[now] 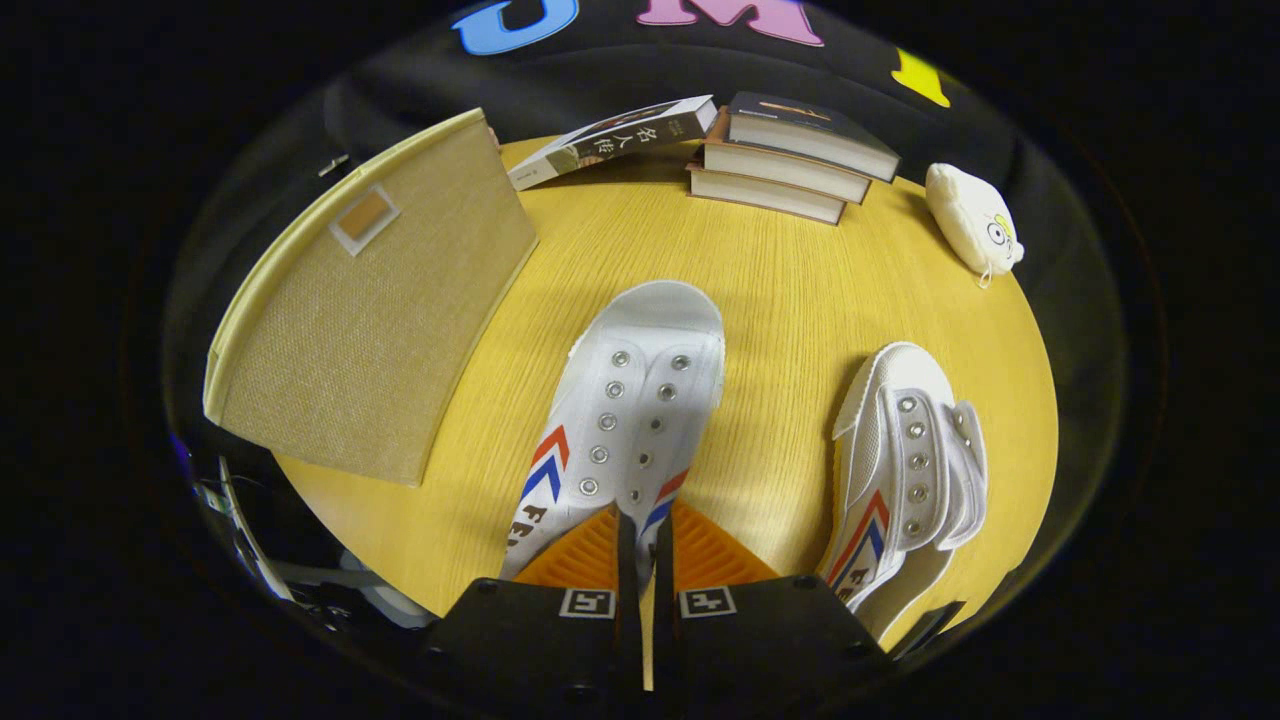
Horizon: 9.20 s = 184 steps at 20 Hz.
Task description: Open the storage box then place both shoes into the box .Put the left shoe in first, then the right shoe, with the right side of both shoes facing outward in a uniform manner.
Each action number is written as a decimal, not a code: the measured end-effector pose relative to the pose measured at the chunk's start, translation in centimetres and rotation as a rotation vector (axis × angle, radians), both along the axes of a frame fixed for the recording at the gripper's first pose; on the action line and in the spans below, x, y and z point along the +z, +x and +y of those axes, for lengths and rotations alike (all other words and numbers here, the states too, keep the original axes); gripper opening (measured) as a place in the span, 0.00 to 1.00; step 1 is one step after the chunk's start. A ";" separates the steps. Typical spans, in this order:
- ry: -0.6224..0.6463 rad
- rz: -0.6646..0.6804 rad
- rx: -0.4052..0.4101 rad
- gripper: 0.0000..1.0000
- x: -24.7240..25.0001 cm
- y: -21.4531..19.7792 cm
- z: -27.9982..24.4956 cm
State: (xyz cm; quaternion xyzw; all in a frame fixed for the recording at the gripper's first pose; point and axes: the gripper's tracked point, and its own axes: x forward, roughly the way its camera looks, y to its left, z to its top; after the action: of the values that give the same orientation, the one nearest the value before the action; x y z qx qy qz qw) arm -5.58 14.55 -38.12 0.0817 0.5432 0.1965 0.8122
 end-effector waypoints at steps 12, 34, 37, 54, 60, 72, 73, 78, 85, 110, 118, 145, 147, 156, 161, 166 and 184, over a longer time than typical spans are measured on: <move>0.081 -0.086 -0.110 0.05 3.8 1.0 -0.1; 0.335 -0.380 -0.162 0.05 25.7 4.4 2.7; 0.420 -0.330 -0.185 0.05 28.5 5.9 7.5; 0.418 0.051 -0.366 0.05 22.4 8.7 24.4; 0.571 0.217 -0.265 0.45 22.2 6.3 28.8; 0.539 0.019 -0.203 0.97 24.5 6.4 22.2; 0.535 -0.007 -0.199 0.97 25.0 6.5 20.9; 0.442 -0.162 -0.200 0.97 26.2 6.9 11.6; 0.135 -0.302 -0.330 0.97 21.7 6.0 -5.7; -0.231 -0.107 -0.279 0.32 -3.5 4.4 -17.1; -0.080 -0.077 -0.437 0.05 0.2 3.3 -17.7; 0.183 -0.044 -0.321 0.06 20.9 11.9 16.4; 0.194 0.005 -0.302 0.05 18.9 11.0 18.0; 0.201 -0.113 -0.228 0.89 20.9 11.3 16.4; 0.176 -0.175 -0.242 0.97 21.3 11.2 12.8; 0.176 -0.323 -0.276 0.97 23.6 11.4 8.9; 0.019 -0.855 -0.315 0.98 35.8 9.7 -5.1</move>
State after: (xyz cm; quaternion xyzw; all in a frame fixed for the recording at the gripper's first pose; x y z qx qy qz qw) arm 4.15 9.43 -2.29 0.0822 0.1384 0.0915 0.9827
